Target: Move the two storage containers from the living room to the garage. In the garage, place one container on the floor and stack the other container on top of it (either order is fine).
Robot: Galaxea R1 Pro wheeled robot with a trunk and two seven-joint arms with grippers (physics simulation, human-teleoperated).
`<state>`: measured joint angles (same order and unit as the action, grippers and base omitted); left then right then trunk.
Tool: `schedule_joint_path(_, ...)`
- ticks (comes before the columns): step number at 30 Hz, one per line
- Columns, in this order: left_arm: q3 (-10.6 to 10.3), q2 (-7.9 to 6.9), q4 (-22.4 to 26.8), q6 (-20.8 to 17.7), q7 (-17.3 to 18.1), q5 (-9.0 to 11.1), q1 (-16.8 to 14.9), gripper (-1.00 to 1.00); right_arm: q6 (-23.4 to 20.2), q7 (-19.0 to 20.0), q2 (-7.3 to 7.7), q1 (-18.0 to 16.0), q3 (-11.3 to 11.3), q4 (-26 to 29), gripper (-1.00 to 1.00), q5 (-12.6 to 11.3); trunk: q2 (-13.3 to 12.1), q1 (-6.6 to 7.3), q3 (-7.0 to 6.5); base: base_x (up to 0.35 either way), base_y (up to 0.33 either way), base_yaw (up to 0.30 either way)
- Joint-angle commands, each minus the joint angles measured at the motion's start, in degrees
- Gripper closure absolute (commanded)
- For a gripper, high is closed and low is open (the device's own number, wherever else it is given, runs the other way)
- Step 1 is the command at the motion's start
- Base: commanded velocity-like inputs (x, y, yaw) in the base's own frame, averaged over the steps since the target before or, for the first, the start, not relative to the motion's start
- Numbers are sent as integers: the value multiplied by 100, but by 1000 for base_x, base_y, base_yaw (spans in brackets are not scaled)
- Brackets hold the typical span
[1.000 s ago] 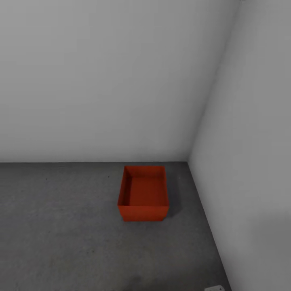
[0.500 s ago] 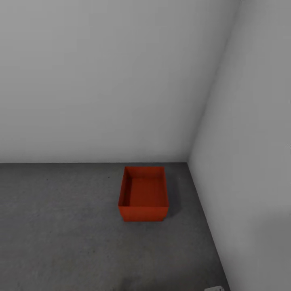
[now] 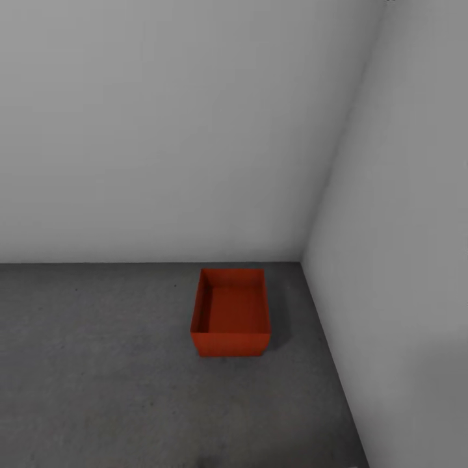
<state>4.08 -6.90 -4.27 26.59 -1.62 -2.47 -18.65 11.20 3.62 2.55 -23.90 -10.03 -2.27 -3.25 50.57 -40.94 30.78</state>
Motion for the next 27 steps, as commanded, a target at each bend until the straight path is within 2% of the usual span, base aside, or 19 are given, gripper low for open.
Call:
schedule_joint_path(1, 40, 9, -26, 40, -21, -27, -8, -100, 41, 24, 0, -9, -34, -27, -100, -36, -37, 22, -14, 0, 0, 0)
schedule_joint_path(10, 46, 95, -25, 40, -99, -26, 2, -100, 40, 24, 0, -9, -34, -71, -100, -36, -398, 220, -175, 0, 0, 0)
schedule_joint_path(17, 49, 69, -23, 38, -113, -27, 4, -100, 40, 24, 0, -9, -34, -72, -100, -36, -679, 373, -301, 0, 0, 0)
schedule_joint_path(22, 49, 102, -22, 46, -420, -26, 9, -100, 40, 24, 0, -9, -34, -72, -100, -36, -880, 483, -391, 0, 0, 0)
schedule_joint_path(27, 49, 113, -22, 48, -464, -26, 10, -100, 40, 24, 0, -9, -34, -72, -100, -36, -1080, 593, -480, 0, 0, 0)
